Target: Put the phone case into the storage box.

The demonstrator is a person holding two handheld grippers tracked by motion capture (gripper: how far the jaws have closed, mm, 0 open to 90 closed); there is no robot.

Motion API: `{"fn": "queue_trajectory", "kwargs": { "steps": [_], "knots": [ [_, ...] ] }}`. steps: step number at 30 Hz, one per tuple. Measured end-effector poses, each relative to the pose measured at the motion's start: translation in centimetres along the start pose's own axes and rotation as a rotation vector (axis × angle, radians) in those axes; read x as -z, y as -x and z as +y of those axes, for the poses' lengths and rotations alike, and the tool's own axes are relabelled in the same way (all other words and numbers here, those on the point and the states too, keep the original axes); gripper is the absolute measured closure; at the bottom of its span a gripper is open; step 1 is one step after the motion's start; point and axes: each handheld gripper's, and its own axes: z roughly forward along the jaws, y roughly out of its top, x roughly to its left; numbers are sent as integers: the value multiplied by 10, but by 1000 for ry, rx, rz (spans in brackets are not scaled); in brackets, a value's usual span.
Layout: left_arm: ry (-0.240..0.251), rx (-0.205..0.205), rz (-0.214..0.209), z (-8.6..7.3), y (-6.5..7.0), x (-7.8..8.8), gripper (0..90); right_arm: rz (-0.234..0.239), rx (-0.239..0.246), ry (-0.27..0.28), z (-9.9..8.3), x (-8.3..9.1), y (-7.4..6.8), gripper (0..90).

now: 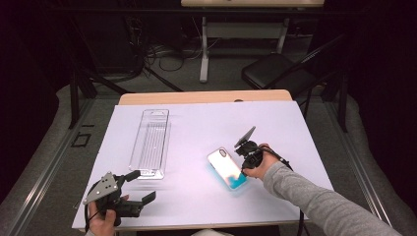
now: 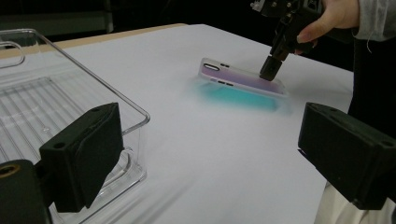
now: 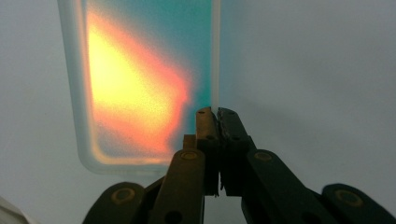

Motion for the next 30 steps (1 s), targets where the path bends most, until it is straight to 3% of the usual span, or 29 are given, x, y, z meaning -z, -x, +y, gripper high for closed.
{"fn": "queue_trajectory", "kwargs": {
  "steps": [1,2,3,7,9,11,15,16,17,21,25,27,30],
  "knots": [
    [8,8,0,1,0,0,70,-1,3,9,0,1,0,884],
    [12,10,1,1,1,-1,60,10,-28,51,-1,-1,-1,884],
    [20,10,5,3,3,-2,15,1,3,38,0,3,1,884],
    [28,1,1,6,5,-4,4,-3,-3,58,0,7,1,884],
    [28,18,-8,9,6,-5,4,-1,-9,64,0,7,1,884],
    [18,37,13,13,8,-10,4,-4,-8,81,-1,9,2,884],
    [0,37,23,16,10,-14,4,-10,-9,81,-1,12,2,884],
    [1,38,20,18,10,-15,4,10,-24,170,-3,7,2,884],
    [-1,37,19,19,10,-16,4,10,-24,170,-3,7,2,884],
    [3,32,30,26,11,-18,6,-19,-11,88,-2,17,3,884],
    [1,25,46,30,11,-20,21,-21,-11,104,-3,19,3,884],
    [-2,18,50,36,13,-25,33,-15,-13,170,-4,19,2,884],
    [-12,3,49,40,14,-30,52,-12,-11,190,-3,22,2,884]
  ]
}}
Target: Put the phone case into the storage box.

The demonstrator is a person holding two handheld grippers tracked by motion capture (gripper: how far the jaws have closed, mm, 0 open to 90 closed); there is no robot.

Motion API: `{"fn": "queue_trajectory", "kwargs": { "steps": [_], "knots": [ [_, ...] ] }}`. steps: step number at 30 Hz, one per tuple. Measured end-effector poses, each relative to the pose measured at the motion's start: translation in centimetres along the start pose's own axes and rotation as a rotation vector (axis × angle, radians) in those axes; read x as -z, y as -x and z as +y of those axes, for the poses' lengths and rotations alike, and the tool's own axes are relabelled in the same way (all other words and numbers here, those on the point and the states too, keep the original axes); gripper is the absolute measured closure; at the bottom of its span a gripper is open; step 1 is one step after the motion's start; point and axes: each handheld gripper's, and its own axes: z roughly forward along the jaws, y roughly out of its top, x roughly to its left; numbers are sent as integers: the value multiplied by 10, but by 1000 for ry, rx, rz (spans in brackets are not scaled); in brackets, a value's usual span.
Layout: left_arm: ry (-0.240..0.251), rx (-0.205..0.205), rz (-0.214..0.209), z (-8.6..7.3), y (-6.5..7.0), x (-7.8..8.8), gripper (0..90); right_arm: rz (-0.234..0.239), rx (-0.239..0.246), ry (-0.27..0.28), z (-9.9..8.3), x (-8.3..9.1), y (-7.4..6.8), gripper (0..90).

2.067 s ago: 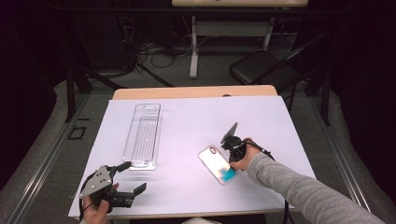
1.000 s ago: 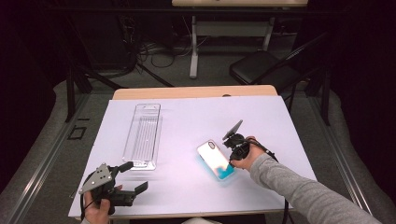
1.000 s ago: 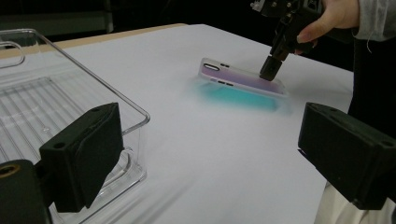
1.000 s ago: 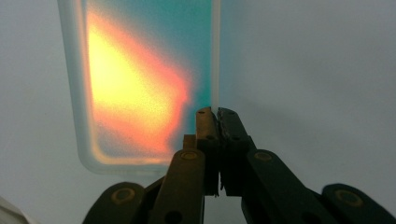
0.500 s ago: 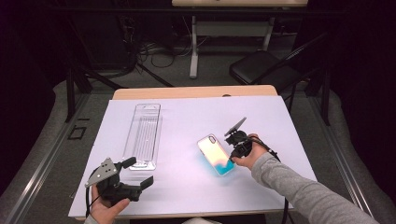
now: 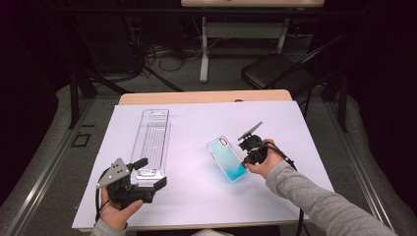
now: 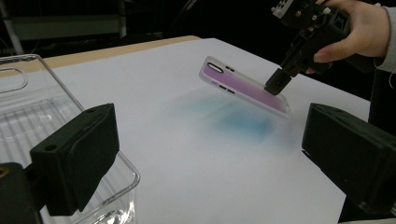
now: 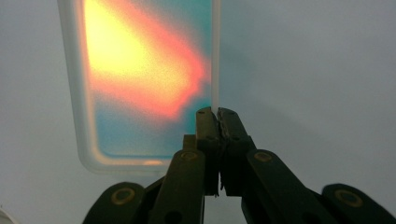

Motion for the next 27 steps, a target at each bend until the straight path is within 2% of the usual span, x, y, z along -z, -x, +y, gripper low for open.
{"fn": "queue_trajectory", "kwargs": {
  "steps": [1,2,3,4,5,6,7,15,19,21,22,23,24,27],
  "knots": [
    [-2,0,-2,1,0,-2,64,11,-11,48,-1,-2,-1,884],
    [-8,-1,-2,2,1,-4,74,1,0,58,0,0,-1,884],
    [-14,-3,1,3,1,-6,76,-10,17,35,1,3,0,884],
    [-16,-7,-1,4,1,-8,77,-10,11,52,1,4,-1,884],
    [-19,-6,-1,5,1,-10,77,-20,19,18,3,8,-1,884],
    [-22,-4,-1,6,1,-12,77,-11,12,67,2,7,-2,884],
    [-24,-4,-1,7,1,-14,77,-11,14,76,3,8,-2,884],
    [-33,-8,-5,21,5,-32,95,-17,27,125,6,17,-4,884],
    [-37,-12,-6,29,7,-43,144,-13,26,141,8,20,-6,884],
    [-35,7,-8,32,8,-49,152,-11,22,131,10,23,-7,884],
    [-41,17,-11,34,8,-51,154,-8,24,153,10,22,-7,884],
    [-40,30,-16,35,8,-54,156,-8,22,145,11,23,-7,884],
    [-39,43,-23,36,8,-57,158,-5,23,174,11,22,-7,884],
    [-42,74,-34,38,8,-66,169,-7,24,165,11,24,-7,884]
  ]
}}
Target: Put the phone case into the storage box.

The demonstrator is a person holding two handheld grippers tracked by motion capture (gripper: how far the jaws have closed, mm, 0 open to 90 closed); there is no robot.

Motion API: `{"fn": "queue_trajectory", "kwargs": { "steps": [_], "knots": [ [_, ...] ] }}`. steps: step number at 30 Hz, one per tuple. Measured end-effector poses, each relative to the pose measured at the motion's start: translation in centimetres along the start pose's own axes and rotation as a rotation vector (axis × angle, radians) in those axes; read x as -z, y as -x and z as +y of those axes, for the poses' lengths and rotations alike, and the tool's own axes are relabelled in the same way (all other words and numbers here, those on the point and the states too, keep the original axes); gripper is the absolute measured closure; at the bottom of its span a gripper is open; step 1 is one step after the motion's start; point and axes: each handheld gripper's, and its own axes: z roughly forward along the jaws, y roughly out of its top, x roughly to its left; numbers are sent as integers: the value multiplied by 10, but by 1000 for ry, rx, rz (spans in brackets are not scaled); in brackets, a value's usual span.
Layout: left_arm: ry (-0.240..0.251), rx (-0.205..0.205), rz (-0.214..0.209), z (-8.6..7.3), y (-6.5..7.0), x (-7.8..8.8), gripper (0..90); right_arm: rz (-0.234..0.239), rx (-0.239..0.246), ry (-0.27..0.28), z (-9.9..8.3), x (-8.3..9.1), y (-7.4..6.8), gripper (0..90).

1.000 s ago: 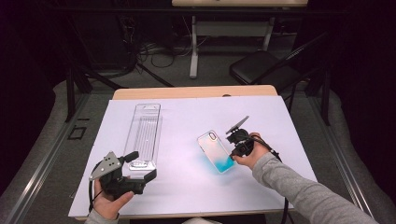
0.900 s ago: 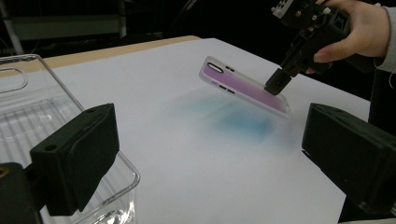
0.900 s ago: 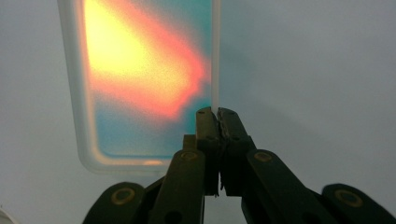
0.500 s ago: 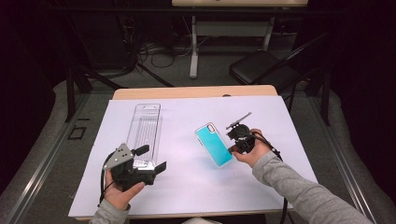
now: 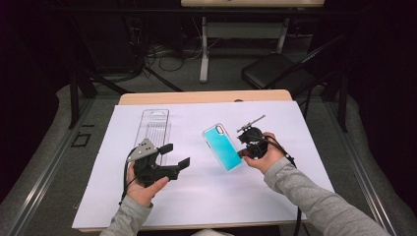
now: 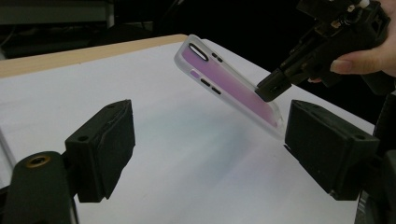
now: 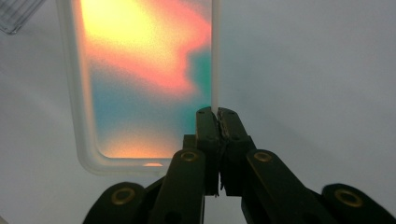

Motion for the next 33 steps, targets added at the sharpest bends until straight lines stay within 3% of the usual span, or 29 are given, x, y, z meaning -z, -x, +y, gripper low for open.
{"fn": "queue_trajectory", "kwargs": {
  "steps": [7,11,18,26,29,33],
  "knots": [
    [26,41,-11,5,1,-18,249,-8,7,46,0,2,1,885],
    [11,51,-13,8,3,-29,295,-11,1,47,1,3,1,884],
    [-20,108,-36,7,6,-51,297,-16,7,64,1,3,-1,884],
    [-50,191,-68,2,8,-74,330,-12,7,76,1,0,-3,885],
    [-62,240,-80,-1,7,-78,349,-12,11,70,0,1,-3,884],
    [-39,318,-96,-3,4,-80,393,-12,9,72,0,1,-2,884]
  ]
}}
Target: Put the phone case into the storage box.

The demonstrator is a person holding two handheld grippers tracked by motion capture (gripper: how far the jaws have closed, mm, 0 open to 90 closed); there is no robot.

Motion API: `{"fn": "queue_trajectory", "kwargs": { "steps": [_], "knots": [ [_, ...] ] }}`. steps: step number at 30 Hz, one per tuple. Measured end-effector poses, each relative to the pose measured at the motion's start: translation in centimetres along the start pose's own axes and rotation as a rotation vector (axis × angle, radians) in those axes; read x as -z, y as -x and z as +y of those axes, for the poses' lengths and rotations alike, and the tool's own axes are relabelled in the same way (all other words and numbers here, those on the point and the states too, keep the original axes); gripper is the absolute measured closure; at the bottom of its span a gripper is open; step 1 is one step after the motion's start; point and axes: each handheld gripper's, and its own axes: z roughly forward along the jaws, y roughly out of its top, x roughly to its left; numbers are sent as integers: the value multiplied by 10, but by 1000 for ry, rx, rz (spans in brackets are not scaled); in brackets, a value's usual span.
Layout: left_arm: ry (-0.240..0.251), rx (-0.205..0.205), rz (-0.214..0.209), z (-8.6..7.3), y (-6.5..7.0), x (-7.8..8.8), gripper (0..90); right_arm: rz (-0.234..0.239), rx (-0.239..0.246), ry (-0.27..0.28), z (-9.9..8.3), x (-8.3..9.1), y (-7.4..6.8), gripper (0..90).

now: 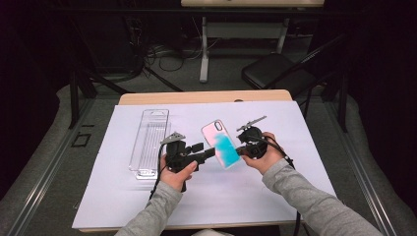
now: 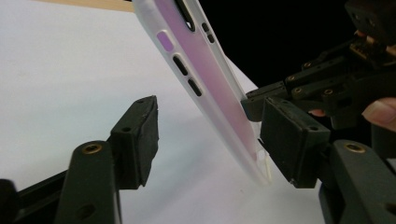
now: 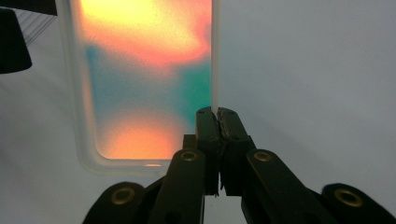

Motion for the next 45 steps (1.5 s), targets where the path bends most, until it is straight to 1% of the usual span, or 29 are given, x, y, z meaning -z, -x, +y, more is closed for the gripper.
{"fn": "queue_trajectory", "kwargs": {
  "steps": [4,6,9,12,15,19,20,21,26,27,28,30,35,37,39,45],
  "knots": [
    [13,76,-35,0,-3,-1,428,5,-3,16,0,0,0,884],
    [17,101,-52,1,-4,0,443,4,-4,17,0,0,0,884],
    [25,133,-77,2,-5,0,460,3,-2,11,0,0,-1,884],
    [27,160,-87,2,-5,-1,485,3,3,11,0,0,-1,884],
    [23,183,-85,2,-5,-2,515,4,4,16,0,0,-2,884],
    [29,191,-79,3,-5,-3,541,6,3,19,1,0,-3,884],
    [30,196,-81,3,-5,-4,553,6,5,31,0,0,-3,884],
    [29,196,-82,3,-5,-4,556,6,6,25,1,1,-3,884],
    [26,200,-77,3,-4,-6,577,10,5,32,0,1,-4,884],
    [24,202,-74,3,-4,-6,585,12,11,31,0,1,-3,884],
    [29,207,-80,3,-4,-7,592,10,3,31,0,1,-4,884],
    [32,212,-77,3,-4,-7,599,13,8,34,0,0,-4,884],
    [35,217,-81,2,-4,-7,661,18,4,32,0,0,-4,885],
    [33,220,-80,2,-4,-7,671,19,1,33,0,0,-4,885],
    [37,229,-90,2,-5,-7,676,19,3,33,0,0,-4,885],
    [38,239,-86,1,-5,-7,712,19,4,29,0,0,-4,885]
  ]
}}
